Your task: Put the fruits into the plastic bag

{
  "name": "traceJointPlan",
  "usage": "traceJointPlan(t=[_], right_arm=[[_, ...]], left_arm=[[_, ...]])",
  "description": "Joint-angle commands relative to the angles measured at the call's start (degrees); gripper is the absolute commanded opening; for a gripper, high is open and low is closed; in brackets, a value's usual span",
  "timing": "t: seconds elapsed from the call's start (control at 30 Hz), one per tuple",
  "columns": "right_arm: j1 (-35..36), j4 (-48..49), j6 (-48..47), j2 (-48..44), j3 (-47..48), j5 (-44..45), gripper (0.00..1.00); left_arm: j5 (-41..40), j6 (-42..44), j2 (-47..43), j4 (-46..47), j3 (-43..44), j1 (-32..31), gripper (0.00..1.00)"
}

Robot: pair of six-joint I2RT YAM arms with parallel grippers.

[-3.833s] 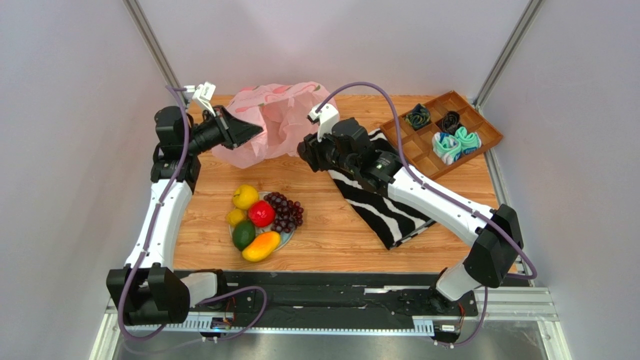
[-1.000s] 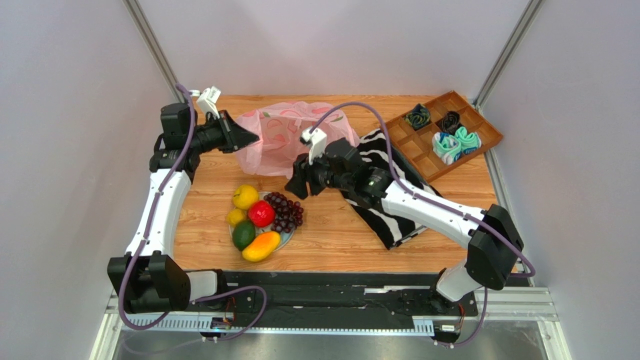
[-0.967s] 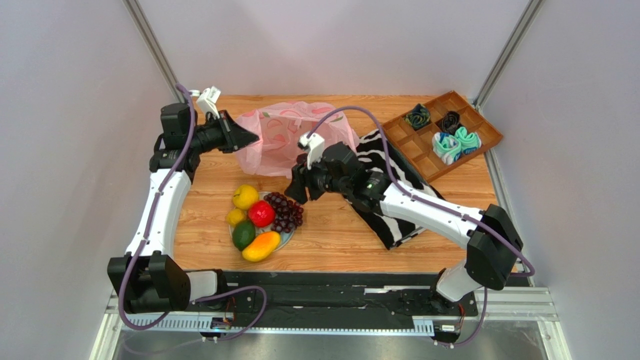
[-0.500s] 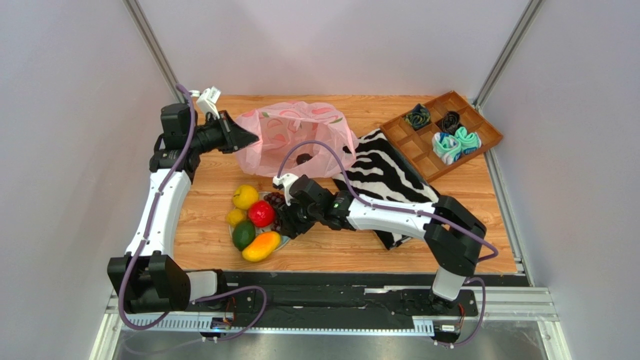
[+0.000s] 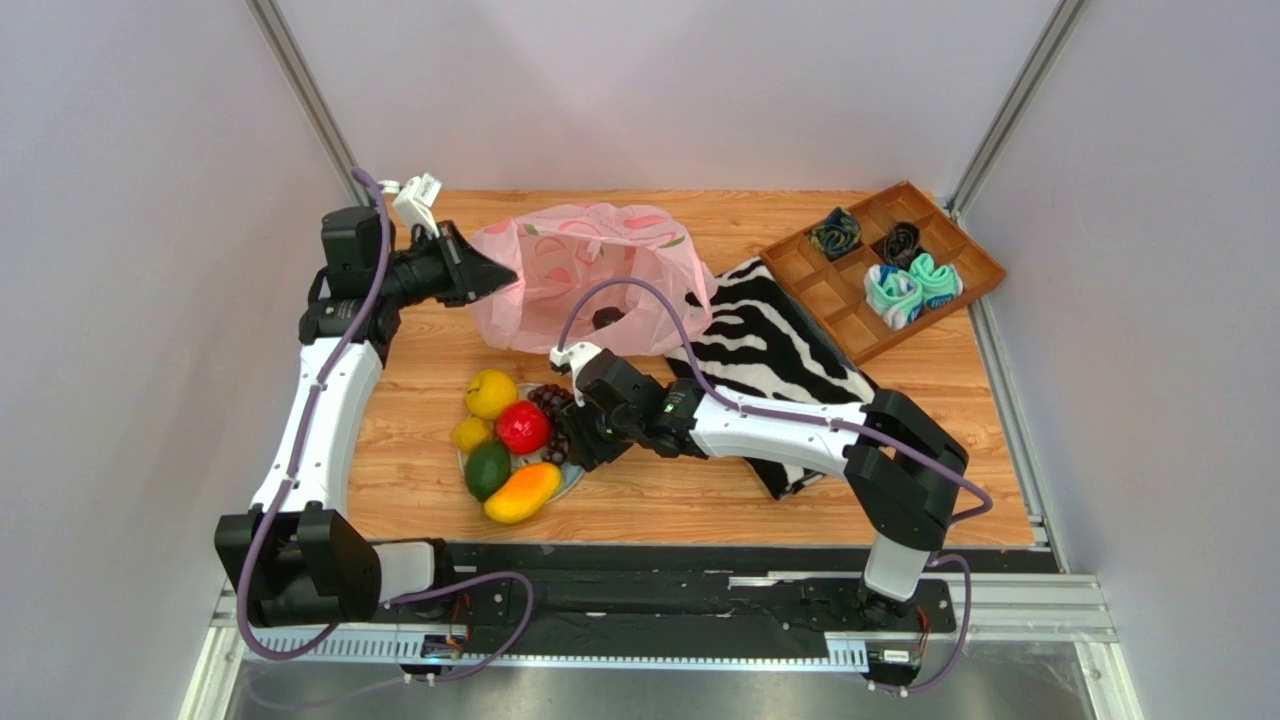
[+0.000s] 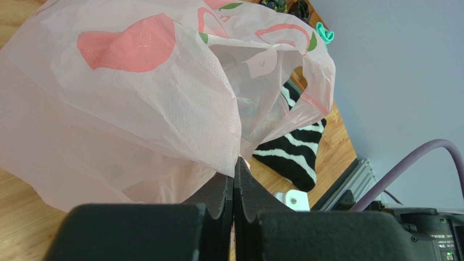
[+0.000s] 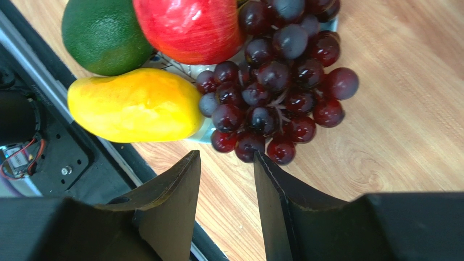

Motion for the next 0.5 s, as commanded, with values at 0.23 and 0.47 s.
traceJointPlan(t=[0.23, 0.47], right_arm=[[-0.01, -0.67, -0.24, 0.70, 1.92, 5.10, 0.46], [-0.01, -0.59, -0.50, 1.05, 2.36, 5.28, 0.46]], left_arm=[[0.54, 1.05, -0.40, 0.48, 2.15, 0.18, 0.00], [0.71, 0.96, -0.31, 0.56, 2.15, 0.10, 0.00]])
